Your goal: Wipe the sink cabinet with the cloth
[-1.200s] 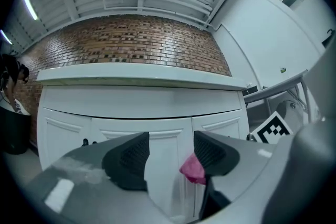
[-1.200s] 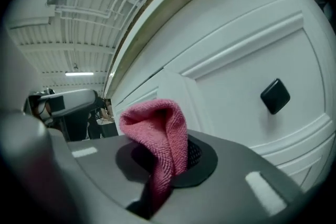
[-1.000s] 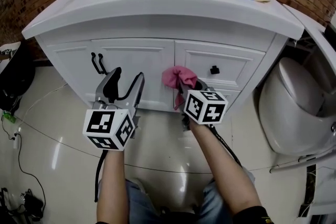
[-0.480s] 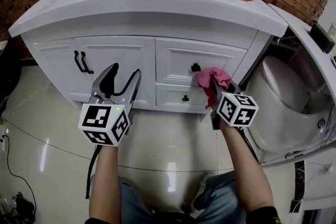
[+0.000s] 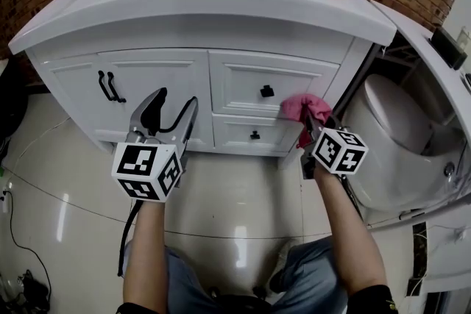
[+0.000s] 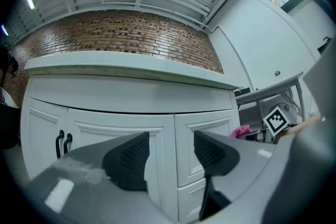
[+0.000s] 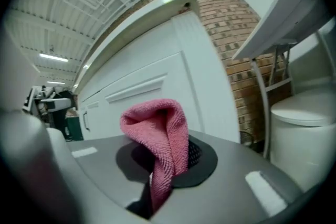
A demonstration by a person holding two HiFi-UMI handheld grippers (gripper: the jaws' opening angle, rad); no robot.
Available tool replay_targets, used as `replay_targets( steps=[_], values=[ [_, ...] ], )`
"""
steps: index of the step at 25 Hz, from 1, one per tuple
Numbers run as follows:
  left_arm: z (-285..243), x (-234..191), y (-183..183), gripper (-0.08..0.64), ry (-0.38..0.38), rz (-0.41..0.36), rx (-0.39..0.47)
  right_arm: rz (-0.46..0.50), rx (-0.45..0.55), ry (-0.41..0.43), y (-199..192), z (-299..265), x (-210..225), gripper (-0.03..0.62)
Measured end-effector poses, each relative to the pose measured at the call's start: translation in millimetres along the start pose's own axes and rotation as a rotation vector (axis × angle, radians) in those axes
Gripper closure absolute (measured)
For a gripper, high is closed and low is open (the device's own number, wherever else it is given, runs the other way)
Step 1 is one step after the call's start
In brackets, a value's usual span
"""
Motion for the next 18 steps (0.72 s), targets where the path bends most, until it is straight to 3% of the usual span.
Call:
replay_targets(
  steps=[5,8,13,18],
  values=[
    [1.1,2.3,1.7,0.291,-0.002,-0.007,-0.003,0.090,-0.047,0.298,-29.3,-38.0,-115.0,0.557],
    [2.4,0.8,3.9,0.290,0.003,-0.011,-0.002,0.106,-0.049,0.413,-38.4,-59.2,-182.3,0.557],
    [14.6,-5.5,11.4,0.290,0.012,-0.020,0.010,0.068,-0.043,0.394,-52.8,-86.7,-216.4,0.558],
    [24.0,-9.8,20.2,0.291,0.020,-0.056,0.018,0.014,-0.060,0.262,-52.7,-92.8,-170.7,0.558]
  ],
)
Point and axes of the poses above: the fingertips, and each gripper's own axes: z backward along the fingers, x to its right, y out of its top, the point moved 5 cm from there along z, backward along the fingers, and after that the axes turned 3 degrees about z, right-handed, at the moved point
